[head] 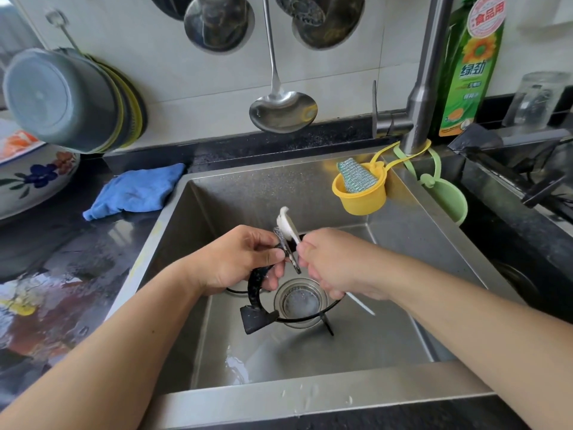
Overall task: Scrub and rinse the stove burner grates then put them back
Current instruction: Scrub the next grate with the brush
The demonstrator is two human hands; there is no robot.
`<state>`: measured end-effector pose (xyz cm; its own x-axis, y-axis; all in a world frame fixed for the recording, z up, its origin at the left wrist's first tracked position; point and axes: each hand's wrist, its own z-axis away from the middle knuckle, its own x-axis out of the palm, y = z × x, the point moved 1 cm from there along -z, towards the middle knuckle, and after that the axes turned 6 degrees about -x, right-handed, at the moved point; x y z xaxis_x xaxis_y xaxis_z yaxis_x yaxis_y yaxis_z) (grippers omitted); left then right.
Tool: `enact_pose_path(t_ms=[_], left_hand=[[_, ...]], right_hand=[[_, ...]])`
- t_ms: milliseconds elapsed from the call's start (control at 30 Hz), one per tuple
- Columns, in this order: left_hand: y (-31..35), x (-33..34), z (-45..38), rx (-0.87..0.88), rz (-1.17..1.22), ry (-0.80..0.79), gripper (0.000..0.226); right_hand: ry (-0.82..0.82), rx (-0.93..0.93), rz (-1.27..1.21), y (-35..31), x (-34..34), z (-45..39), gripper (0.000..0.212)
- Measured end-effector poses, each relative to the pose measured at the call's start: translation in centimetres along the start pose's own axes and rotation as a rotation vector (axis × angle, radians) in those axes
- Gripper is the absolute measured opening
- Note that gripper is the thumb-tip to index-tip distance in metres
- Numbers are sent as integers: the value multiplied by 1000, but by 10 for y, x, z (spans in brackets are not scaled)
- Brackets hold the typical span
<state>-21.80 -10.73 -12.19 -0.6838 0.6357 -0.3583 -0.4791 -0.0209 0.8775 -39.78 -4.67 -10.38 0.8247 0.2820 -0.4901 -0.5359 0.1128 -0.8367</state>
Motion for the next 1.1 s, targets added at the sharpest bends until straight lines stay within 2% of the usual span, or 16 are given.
enact_pose_path(t_ms=[100,167,233,300,367,533,600,667,733,900,1000,1033,1067,1100], left_hand=[[-3,-3,2,-26,13,11,24],[-4,-7,3,-32,8,19,25],[-3,-6,2,-27,12,18,24],[0,-1,0,-19,42,8,25],[2,3,-2,-23,58,-3,26],[-5,-4,0,-12,38,44,22],[-7,-6,-2,-4,56,51,21],[-8,-5,-6,12,73,39,19],[-11,-5,-9,20,87,38,19],[-25,-15,-9,26,76,63,20],[-29,-16,-12,39,179,24,18],[-29,-15,-13,43,209,5,21],[-30,-14,-13,42,231,-11,29],[-30,-14,-12,42,240,-25,36]], right_hand=[[-136,60,-136,7,2,7,28],[-216,147,-137,9,5,17,27],[-166,90,-10,7,5,13,25],[-22,-16,121,0,1,3,26],[27,-26,37,-1,-2,-5,27],[-197,108,-189,7,-1,15,25],[-168,80,-183,4,2,16,26],[-38,2,-110,-2,1,4,26],[5,-87,4,-6,4,-4,28],[-174,-50,303,11,12,16,31],[-281,3,425,15,18,10,15],[-355,49,533,13,18,8,13],[-394,59,649,14,17,9,27],[-350,121,622,17,11,11,34]])
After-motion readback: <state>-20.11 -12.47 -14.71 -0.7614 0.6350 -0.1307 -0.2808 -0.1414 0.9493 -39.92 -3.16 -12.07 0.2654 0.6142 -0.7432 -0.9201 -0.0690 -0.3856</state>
